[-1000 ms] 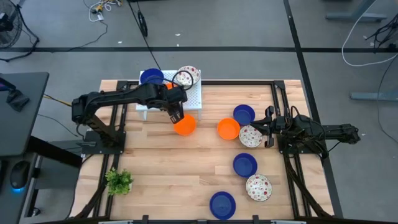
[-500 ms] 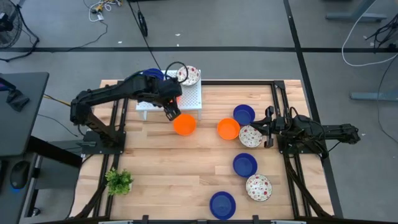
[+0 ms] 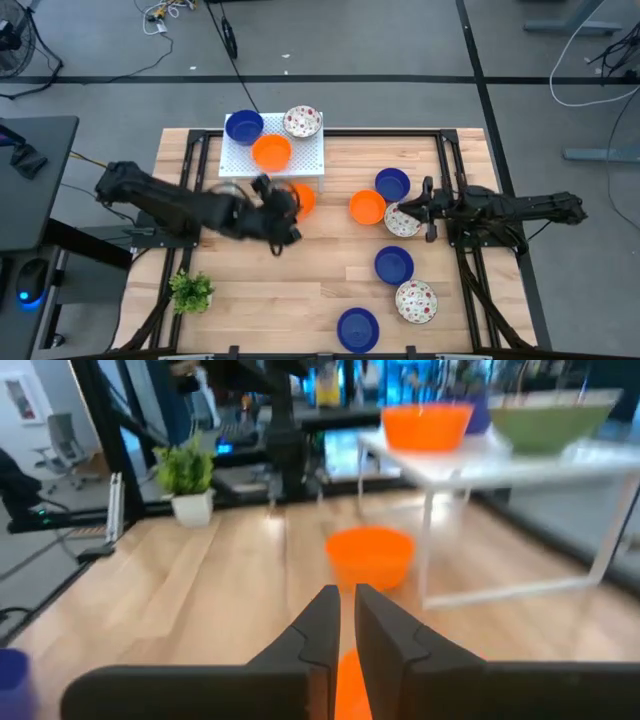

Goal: Pick & Place Mini bowls
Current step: Stack the white bowl on top of the white bowl on the shelf

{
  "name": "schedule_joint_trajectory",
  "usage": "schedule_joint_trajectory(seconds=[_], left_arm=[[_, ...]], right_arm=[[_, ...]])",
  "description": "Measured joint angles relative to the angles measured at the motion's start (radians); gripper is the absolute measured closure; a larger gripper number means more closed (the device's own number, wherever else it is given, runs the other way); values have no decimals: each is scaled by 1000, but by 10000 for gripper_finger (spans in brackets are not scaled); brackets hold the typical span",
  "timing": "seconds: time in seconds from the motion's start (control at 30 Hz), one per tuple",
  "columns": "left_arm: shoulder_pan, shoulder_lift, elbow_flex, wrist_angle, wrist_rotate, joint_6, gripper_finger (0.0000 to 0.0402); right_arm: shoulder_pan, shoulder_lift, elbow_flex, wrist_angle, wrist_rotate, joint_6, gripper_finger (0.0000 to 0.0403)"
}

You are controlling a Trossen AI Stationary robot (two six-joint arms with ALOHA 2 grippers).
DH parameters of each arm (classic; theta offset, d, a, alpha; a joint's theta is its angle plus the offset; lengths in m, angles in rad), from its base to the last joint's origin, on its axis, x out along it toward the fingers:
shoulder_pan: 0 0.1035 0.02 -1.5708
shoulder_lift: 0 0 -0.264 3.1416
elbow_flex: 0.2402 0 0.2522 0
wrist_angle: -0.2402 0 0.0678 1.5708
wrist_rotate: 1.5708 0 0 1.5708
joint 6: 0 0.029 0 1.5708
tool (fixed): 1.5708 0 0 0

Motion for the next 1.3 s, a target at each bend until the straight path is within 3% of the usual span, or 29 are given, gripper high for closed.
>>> schedule_joint_trajectory(seconds=[0.17,0.3,0.6,0.7,0.8,0.9,1.03,1.3], left_arm=[[-79,29,-205,437,-36,106,209],[-110,38,-324,614,-40,110,209],[-156,80,-439,802,25,77,209],[-168,103,-440,813,24,77,209],[-172,108,-440,826,24,77,209],[-172,108,-440,831,29,78,209],[-172,108,-440,832,30,78,209],[-171,107,-440,835,30,78,209]], right_arm=[[44,227,100,-71,0,120,360],[84,440,212,-165,-1,183,340],[103,886,570,-625,-3,339,232],[104,1009,627,-737,-42,402,214],[119,1106,641,-735,-99,411,211],[134,1179,652,-729,-96,433,220],[145,1227,663,-730,-14,433,250],[147,1233,668,-738,41,382,374]])
